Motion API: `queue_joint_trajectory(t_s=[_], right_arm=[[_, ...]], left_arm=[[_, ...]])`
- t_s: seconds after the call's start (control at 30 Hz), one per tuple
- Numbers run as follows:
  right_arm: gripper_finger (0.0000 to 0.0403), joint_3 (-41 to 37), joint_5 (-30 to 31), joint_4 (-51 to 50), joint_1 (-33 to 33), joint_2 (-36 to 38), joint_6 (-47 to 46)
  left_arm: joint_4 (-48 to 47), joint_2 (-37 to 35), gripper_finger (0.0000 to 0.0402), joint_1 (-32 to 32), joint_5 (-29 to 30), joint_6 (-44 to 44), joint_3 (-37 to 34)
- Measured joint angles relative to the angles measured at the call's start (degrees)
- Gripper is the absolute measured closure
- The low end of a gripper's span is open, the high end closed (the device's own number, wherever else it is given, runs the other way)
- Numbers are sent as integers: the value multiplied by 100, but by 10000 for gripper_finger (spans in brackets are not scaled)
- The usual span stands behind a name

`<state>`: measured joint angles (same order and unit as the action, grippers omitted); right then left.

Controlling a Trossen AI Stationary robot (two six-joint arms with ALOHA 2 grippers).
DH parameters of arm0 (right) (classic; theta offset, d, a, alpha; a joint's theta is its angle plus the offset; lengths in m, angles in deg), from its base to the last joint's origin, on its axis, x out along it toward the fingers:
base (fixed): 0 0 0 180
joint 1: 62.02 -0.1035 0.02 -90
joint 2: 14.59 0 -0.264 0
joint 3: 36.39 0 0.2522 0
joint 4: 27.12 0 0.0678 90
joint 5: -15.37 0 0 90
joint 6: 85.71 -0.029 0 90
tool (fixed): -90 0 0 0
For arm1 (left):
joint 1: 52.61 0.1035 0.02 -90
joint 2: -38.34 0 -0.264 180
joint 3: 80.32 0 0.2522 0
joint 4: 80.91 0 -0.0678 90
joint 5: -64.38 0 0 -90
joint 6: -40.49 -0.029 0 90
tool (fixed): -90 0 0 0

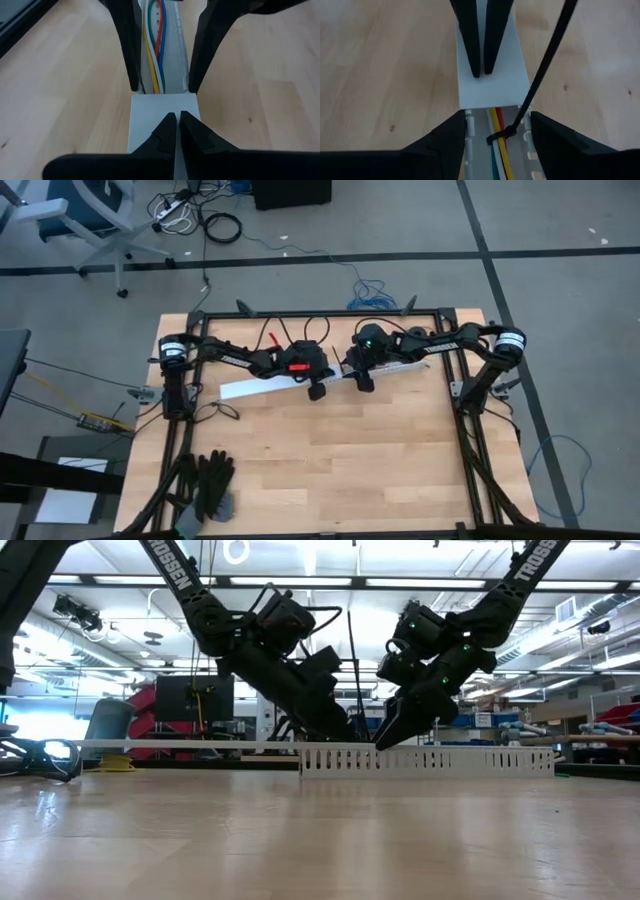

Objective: Ziptie cables
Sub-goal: Close the white cable duct

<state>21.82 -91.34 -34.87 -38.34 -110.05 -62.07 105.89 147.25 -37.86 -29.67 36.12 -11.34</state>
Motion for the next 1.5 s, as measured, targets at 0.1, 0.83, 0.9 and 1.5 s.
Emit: queue_joint_trajectory(t_s=[0.1,0.83,0.9,1.5], right_arm=[[205,0,-2,7,-2,0,0],[190,51,685,-698,-9,1077,0],[190,36,903,-976,13,1069,-3],[188,44,864,-705,-7,492,-298]], left_arm=[[209,100,402,6,-61,9,0],[207,130,401,100,-92,12,39],[202,130,402,100,-92,13,39],[180,123,401,100,-68,35,37]])
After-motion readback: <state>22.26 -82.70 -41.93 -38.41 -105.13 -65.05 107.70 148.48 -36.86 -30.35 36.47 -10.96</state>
